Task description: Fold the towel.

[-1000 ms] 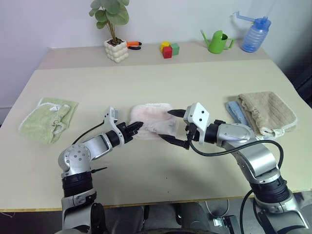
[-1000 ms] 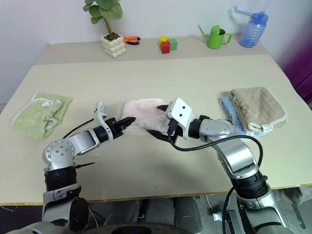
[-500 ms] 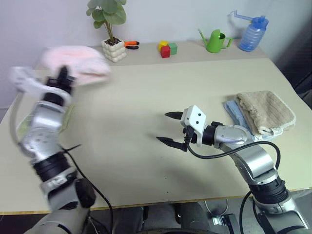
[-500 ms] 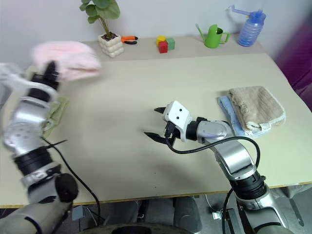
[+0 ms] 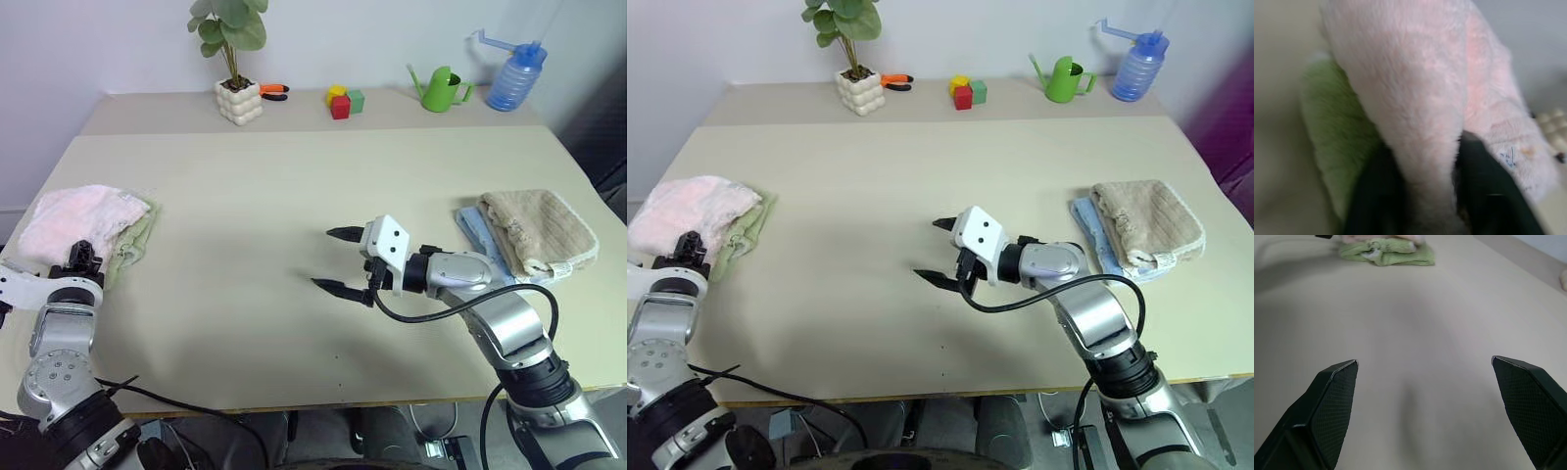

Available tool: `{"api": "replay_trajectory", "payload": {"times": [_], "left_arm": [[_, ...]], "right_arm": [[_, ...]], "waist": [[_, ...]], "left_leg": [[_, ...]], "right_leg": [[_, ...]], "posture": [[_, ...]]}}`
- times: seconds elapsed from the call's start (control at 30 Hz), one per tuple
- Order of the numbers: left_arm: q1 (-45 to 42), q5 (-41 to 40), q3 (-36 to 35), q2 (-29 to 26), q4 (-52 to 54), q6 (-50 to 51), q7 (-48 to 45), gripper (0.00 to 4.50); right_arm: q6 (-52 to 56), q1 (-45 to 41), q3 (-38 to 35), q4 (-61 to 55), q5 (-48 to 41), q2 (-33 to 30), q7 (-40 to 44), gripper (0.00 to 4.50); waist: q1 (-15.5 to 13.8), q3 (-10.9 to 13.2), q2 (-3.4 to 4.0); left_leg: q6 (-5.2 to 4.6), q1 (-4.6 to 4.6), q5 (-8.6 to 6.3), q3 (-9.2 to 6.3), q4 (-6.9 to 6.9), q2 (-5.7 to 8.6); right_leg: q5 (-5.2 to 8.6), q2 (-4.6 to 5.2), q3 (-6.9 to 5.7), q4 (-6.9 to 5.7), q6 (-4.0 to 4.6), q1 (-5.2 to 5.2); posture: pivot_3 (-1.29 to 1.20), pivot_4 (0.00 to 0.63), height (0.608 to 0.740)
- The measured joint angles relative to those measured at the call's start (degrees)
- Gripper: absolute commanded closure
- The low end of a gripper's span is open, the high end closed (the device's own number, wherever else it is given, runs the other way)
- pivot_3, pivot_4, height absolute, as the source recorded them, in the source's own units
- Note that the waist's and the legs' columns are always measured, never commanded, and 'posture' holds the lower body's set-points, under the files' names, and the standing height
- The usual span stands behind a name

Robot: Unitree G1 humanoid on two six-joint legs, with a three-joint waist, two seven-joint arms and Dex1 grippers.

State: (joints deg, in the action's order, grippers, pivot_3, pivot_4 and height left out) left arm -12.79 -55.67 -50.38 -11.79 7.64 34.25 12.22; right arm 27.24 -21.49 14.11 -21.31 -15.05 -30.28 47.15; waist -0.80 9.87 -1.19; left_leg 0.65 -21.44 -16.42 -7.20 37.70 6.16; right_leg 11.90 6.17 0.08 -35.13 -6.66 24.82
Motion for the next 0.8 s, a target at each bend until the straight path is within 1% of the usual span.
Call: {"api": "replay_trajectory", "payload": {"times": [0.07, 0.1, 0.17, 0.27, 0.37, 0.47, 0.53, 0.63, 0.73, 0.8], "left_arm": [[1.0, -0.9, 0.0, 0.0, 0.5, -0.9, 0.8, 0.43], [1.3, -1.2, -0.3, 0.0, 0.5, -1.5, 1.2, 0.02], [1.6, -1.3, -1.2, -0.8, 0.5, -3.6, 1.8, 0.02], [1.8, -1.2, -2.8, -4.1, 1.1, -6.9, 1.5, 0.02], [1.9, 0.6, -2.9, -8.7, 2.1, -9.1, 0.4, 0.02], [2.8, 4.8, -1.0, -14.7, 2.5, -10.4, -2.2, 0.02], [5.2, 8.9, 3.6, -18.3, 3.6, -10.3, -5.8, 0.02], [7.7, 14.8, 14.9, -24.0, 6.7, -8.7, -13.7, 0.02], [7.5, 17.7, 26.8, -24.8, 12.1, -8.2, -21.1, 0.02], [7.5, 20.2, 33.0, -26.0, 14.2, -8.1, -25.2, 0.02]], "right_arm": [[-0.2, -0.1, 0.0, 0.9, 0.3, 0.0, 0.4, 0.00], [-0.3, -0.1, 0.0, 1.5, 0.3, 0.0, 0.5, 0.00], [-0.5, -0.6, 0.0, 2.5, 0.4, 0.0, 0.6, 0.00], [-1.4, -1.4, 0.0, 3.1, 0.4, 0.0, 0.9, 0.00], [-1.6, -1.8, -0.4, 4.0, 0.3, 0.2, 0.3, 0.00], [-1.4, -1.9, -3.3, 6.1, 0.2, 0.8, -1.9, 0.00], [-1.5, -2.3, -5.4, 8.2, 0.4, 1.3, -3.8, 0.00], [-2.7, -3.3, -8.1, 12.6, 1.7, 1.4, -7.0, 0.00], [-4.1, -4.4, -10.5, 17.4, 3.1, 1.2, -9.3, 0.00], [-4.3, -4.4, -12.2, 19.6, 3.1, 0.4, -9.7, 0.00]], "waist": [[0.1, 0.0, 0.00], [0.2, 0.0, 0.00], [0.2, 0.0, 0.00], [0.1, 0.0, 0.00], [-0.1, 0.0, -0.01], [0.0, 0.0, 0.00], [0.0, 0.0, 0.03], [-0.1, 0.0, 0.04], [0.1, 0.0, 0.06], [0.3, 0.0, 0.09]], "left_leg": [[0.10, 0.01, 0.04, 0.01, 0.00, 0.00], [0.12, 0.01, 0.03, 0.02, 0.00, -0.02], [0.14, 0.00, 0.02, 0.02, 0.00, -0.05], [0.15, 0.00, 0.01, 0.02, 0.01, -0.06], [0.13, -0.01, 0.01, 0.01, 0.04, -0.04], [0.10, 0.01, -0.01, 0.01, 0.04, -0.02], [0.09, 0.01, -0.02, 0.02, 0.03, -0.03], [-0.11, 0.00, -0.13, 0.02, 0.02, -0.01], [-0.15, 0.00, -0.16, 0.06, 0.00, -0.02], [0.04, 0.00, -0.04, 0.17, -0.17, -0.04]], "right_leg": [[0.00, -0.01, 0.01, 0.00, 0.00, 0.01], [0.00, -0.04, 0.02, 0.00, 0.01, 0.02], [0.01, -0.07, 0.03, 0.00, 0.01, 0.05], [0.01, -0.08, 0.03, 0.01, 0.02, 0.04], [0.01, -0.07, 0.02, 0.02, 0.01, 0.00], [0.01, -0.07, 0.03, 0.01, 0.02, -0.02], [0.01, -0.07, 0.03, 0.01, 0.02, -0.02], [0.01, -0.06, 0.03, 0.01, 0.02, -0.04], [0.01, -0.04, 0.06, 0.02, 0.02, 0.00], [0.01, -0.06, 0.17, 0.02, 0.03, 0.15]], "posture": [[0.00, 0.150, 0.732], [0.00, 0.150, 0.732], [0.00, 0.150, 0.732], [0.00, 0.150, 0.732], [0.00, 0.150, 0.732], [0.00, 0.150, 0.732], [0.00, 0.150, 0.732], [0.00, 0.150, 0.732], [0.00, 0.150, 0.732], [0.00, 0.150, 0.732]]}}
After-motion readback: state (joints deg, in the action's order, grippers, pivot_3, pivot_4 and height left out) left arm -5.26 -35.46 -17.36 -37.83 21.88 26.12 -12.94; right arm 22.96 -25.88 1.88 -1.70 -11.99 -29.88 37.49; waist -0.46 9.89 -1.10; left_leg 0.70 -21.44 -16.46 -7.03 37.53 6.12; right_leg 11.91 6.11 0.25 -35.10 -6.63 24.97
